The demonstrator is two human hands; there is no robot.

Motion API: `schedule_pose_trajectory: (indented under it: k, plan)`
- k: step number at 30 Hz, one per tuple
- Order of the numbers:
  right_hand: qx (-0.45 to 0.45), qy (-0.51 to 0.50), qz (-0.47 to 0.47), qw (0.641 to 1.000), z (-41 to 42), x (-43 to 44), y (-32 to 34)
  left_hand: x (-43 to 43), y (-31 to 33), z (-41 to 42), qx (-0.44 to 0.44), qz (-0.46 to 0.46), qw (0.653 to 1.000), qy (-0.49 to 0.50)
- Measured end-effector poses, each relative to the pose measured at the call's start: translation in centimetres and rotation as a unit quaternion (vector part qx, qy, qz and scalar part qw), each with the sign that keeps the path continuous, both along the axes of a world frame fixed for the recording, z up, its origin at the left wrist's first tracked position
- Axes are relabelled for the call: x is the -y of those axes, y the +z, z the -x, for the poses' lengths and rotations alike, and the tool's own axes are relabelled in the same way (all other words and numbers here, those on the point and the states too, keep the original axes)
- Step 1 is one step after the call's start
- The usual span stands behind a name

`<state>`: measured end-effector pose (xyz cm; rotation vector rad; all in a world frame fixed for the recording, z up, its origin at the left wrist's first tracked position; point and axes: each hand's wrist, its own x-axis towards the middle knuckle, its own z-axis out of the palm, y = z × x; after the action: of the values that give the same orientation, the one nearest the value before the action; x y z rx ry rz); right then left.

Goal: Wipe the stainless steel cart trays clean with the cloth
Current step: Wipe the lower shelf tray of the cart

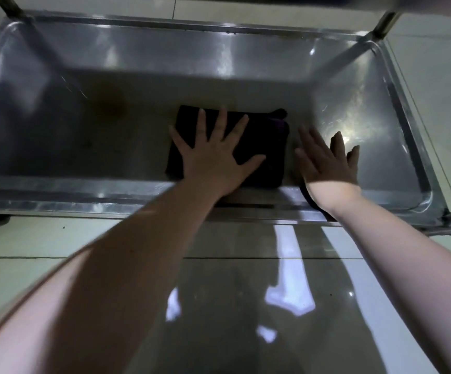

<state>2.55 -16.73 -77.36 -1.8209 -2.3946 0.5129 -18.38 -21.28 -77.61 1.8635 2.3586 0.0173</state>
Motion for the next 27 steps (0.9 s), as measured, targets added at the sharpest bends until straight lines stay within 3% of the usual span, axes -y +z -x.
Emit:
schedule_pose_trajectory:
  k: [2, 4, 13, 18, 21, 27]
  plan:
    - [0.121, 0.036, -0.003, 0.992, 0.5, 0.1, -0.5, 0.0, 0.3, 2.6, -0.004, 0.013, 1.0, 0.009]
    - [0.163, 0.043, -0.011, 0.986, 0.8, 0.1, -0.7, 0.8, 0.6, 3.3, -0.012, 0.027, 1.0, 0.0]
    - [0.174, 0.025, 0.011, 0.984, 1.4, 0.6, 0.1, 5.5, 0.9, 3.7, -0.011, 0.067, 0.998, -0.003]
    - [0.038, 0.034, -0.033, 0.998, 6.1, -0.1, 0.6, 4.6, 1.0, 1.6, -0.011, -0.007, 1.0, 0.002]
    - [0.08, 0.018, -0.054, 0.995, 7.8, -0.1, -0.4, 5.5, 0.0, 1.7, -0.003, -0.024, 1.0, 0.009]
    - [0.114, 0.026, -0.07, 0.991, 7.4, -0.3, -1.1, 1.8, -0.6, 3.9, 0.01, 0.026, 0.999, 0.017]
